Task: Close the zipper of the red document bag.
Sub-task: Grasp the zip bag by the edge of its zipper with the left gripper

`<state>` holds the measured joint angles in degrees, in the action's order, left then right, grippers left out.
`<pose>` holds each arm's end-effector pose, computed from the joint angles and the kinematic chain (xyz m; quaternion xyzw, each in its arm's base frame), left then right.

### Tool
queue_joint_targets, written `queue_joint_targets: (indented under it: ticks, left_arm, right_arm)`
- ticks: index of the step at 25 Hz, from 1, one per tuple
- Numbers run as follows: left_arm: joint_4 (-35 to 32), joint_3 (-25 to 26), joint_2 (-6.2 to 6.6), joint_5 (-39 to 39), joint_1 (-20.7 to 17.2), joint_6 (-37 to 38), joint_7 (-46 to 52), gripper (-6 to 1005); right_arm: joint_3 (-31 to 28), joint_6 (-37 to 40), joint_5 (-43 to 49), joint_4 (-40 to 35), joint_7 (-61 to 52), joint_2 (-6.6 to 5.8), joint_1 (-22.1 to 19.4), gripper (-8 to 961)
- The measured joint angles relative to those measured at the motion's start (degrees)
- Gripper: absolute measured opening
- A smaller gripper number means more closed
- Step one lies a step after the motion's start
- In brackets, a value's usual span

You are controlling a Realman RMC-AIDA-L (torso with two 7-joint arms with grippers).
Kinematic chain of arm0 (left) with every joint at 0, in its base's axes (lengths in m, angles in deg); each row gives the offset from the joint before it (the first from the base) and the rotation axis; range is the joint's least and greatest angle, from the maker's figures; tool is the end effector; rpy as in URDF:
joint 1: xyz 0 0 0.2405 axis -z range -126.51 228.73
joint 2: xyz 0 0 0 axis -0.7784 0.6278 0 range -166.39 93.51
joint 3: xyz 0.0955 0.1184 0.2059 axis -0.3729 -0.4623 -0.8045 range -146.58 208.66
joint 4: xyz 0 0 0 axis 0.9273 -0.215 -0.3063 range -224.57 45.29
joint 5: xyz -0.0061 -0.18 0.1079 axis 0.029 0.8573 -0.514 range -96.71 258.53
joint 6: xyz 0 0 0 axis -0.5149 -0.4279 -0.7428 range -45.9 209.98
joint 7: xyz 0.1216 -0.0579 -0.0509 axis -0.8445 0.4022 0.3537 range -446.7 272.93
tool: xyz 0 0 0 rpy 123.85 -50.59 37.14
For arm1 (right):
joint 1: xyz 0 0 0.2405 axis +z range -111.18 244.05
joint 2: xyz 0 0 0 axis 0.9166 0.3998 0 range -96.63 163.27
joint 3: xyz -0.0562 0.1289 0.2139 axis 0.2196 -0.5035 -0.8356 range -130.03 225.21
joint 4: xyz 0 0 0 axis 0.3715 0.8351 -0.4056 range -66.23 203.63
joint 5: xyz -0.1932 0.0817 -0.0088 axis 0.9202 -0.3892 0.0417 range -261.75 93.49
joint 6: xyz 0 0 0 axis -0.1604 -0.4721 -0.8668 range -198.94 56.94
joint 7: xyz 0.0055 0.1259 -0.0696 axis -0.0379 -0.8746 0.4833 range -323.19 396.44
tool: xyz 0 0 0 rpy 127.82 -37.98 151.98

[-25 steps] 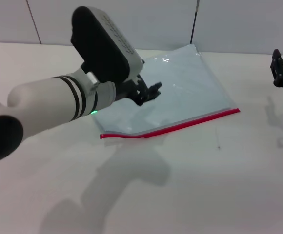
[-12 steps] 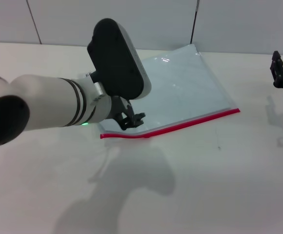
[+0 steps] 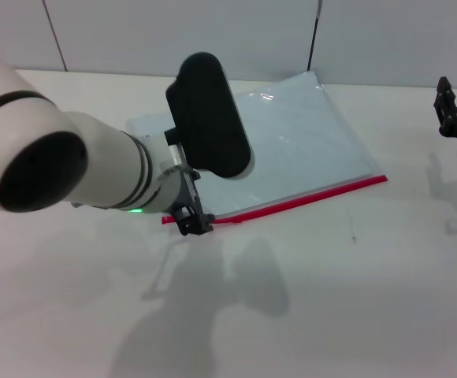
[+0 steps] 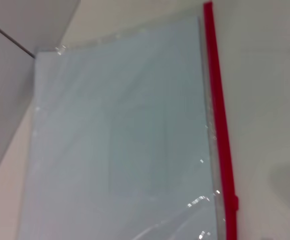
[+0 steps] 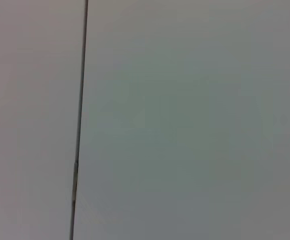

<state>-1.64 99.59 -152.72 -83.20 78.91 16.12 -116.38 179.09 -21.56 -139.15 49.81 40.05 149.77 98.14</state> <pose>-0.1513 0.3428 -0.0495 -0.9279 -0.0506 0.2216 0.2955 0.2908 0.3883 -0.0258 -0.7283 0.2263 0.2416 0.6000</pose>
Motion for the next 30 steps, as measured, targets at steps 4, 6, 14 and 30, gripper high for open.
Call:
queue_joint_targets:
  ticks: [4,6,14,30]
  left_arm:
    - [-2.48,-0.67,0.06,-0.35,1.56,-0.69,-0.52,666]
    - [-3.75,-0.67,0.18,-0.37,2.26,-0.77,-1.08,665]
    - [-8.16,-0.69,0.08,-0.42,4.83,-0.89,-3.43,665]
    - [-14.63,-0.87,0.45,-0.42,8.19,2.81,-3.91,663]
  right_arm:
    - [-0.04,-0.05,0.0,0.0,0.0,0.0,0.06,437]
    - [-0.04,-0.13,0.0,0.04,0.0,0.0,0.1,436]
    - [-0.11,-0.58,0.0,0.19,0.0,0.0,0.27,437]
    - [-0.11,-0.57,0.0,0.17,0.0,0.0,0.38,436]
